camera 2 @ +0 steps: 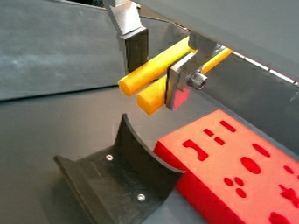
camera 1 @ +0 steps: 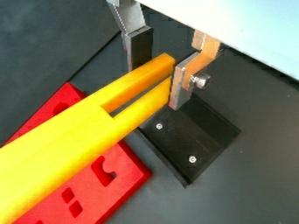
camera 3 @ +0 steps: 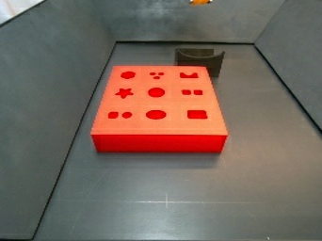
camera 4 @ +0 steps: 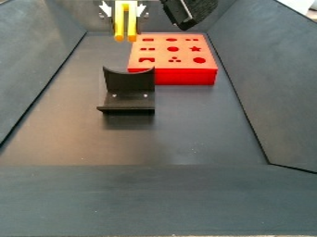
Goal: Pick up the square-circle object. Move up. Place the square-circle object on the fixture. Regrasp the square-circle object. Move to above the board. Insert the square-circle object.
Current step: Place the square-circle object on the fixture.
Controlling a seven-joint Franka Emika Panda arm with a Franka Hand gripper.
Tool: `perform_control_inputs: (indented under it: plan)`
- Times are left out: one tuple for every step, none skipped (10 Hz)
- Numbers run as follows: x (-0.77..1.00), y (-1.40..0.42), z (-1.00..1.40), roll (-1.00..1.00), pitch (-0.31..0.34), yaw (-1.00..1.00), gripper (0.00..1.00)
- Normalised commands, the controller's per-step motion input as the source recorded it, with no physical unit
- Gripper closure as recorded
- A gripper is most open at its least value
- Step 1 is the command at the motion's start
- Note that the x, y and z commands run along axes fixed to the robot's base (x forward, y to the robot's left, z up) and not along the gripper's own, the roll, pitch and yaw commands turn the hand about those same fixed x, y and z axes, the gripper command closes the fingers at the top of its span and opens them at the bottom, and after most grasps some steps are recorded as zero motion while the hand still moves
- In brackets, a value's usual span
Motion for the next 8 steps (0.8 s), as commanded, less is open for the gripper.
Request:
perform_control_inputs:
  plan:
    - [0.08, 0.04, 0.00, -0.18, 0.282, -0.13, 1.00]
    - [0.08, 0.03, 0.00, -0.13, 0.215, -0.14, 1.00]
    - [0.11, 0.06, -1.00, -1.00, 0.051, -0.22, 1.00]
    - [0.11, 0.07, -1.00, -1.00, 0.018, -0.23, 1.00]
    - [0.12, 0.08, -1.00, -1.00, 0.022, -0.22, 1.00]
    - [0.13, 0.08, -1.00, -1.00, 0.030, -0.22, 1.00]
    - [0.14, 0.08, -1.00, -1.00, 0.025, -0.22, 1.00]
    - [0.15, 0.09, -1.00, -0.89, 0.007, -0.20, 1.00]
